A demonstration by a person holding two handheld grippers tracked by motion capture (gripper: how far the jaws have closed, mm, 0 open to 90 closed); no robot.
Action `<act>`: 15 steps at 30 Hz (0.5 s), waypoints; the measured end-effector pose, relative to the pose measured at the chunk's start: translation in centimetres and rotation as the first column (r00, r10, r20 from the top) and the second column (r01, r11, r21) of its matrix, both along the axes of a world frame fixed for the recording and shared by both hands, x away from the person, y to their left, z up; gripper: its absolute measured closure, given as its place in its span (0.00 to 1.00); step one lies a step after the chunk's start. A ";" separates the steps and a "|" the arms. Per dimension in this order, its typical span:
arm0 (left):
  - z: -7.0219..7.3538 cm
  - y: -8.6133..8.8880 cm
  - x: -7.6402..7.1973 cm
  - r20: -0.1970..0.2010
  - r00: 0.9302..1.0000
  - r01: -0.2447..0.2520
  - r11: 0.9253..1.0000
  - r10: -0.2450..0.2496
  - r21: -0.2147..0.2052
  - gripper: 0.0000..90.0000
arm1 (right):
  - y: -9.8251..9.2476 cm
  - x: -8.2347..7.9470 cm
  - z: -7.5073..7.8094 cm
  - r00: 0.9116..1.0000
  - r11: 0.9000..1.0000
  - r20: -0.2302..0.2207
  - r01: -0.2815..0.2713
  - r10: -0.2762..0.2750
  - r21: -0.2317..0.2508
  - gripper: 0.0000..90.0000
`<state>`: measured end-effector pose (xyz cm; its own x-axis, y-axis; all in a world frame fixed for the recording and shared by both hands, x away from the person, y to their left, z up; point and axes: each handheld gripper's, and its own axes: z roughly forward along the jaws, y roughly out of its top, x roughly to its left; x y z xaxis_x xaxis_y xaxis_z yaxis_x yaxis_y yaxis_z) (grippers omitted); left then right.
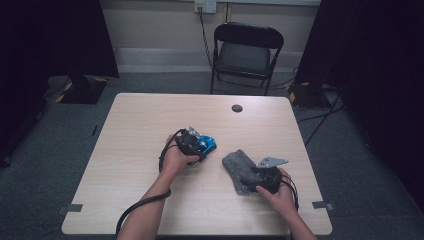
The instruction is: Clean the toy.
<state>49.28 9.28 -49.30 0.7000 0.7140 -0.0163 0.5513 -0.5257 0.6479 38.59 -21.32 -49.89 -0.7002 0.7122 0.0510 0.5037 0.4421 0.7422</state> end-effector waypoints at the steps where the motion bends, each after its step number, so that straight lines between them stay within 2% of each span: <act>1: 0.1 0.0 0.0 -0.005 1.000 -0.003 1.000 0.003 0.007 0.22 | 0.0 0.0 0.0 1.000 1.000 0.000 0.000 0.000 0.000 0.35; 2: 0.2 0.0 0.0 -0.021 1.000 -0.013 1.000 0.013 -0.001 0.22 | 0.0 0.0 0.0 1.000 1.000 -0.002 -0.001 0.001 0.002 0.35; 4: 0.2 0.1 0.0 -0.027 0.999 -0.018 1.000 0.018 -0.012 0.22 | 0.0 0.0 0.0 1.000 1.000 -0.003 -0.002 0.002 0.002 0.35; 7: 0.4 0.1 -0.1 -0.020 0.999 -0.027 0.999 0.026 -0.023 0.22 | 0.0 0.0 0.0 1.000 1.000 -0.004 -0.001 0.001 0.002 0.35; 9: 0.7 0.2 -0.2 -0.020 1.000 -0.024 1.000 0.024 -0.013 0.22 | 0.0 0.0 0.0 1.000 1.000 -0.004 -0.001 0.001 0.002 0.35; 11: 0.7 0.2 -0.3 -0.026 0.999 -0.034 0.999 0.034 -0.021 0.22 | 0.0 0.0 0.0 1.000 1.000 -0.002 -0.001 0.001 0.002 0.35; 15: 0.3 0.3 -0.5 -0.047 0.998 -0.054 0.998 0.053 -0.017 0.22 | 0.0 0.0 0.0 1.000 1.000 -0.001 0.000 0.000 0.003 0.35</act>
<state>48.76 9.57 -49.02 0.6591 0.7495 -0.0615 0.6079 -0.4828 0.6304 38.60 -21.37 -49.91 -0.7005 0.7117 0.0536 0.5042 0.4403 0.7430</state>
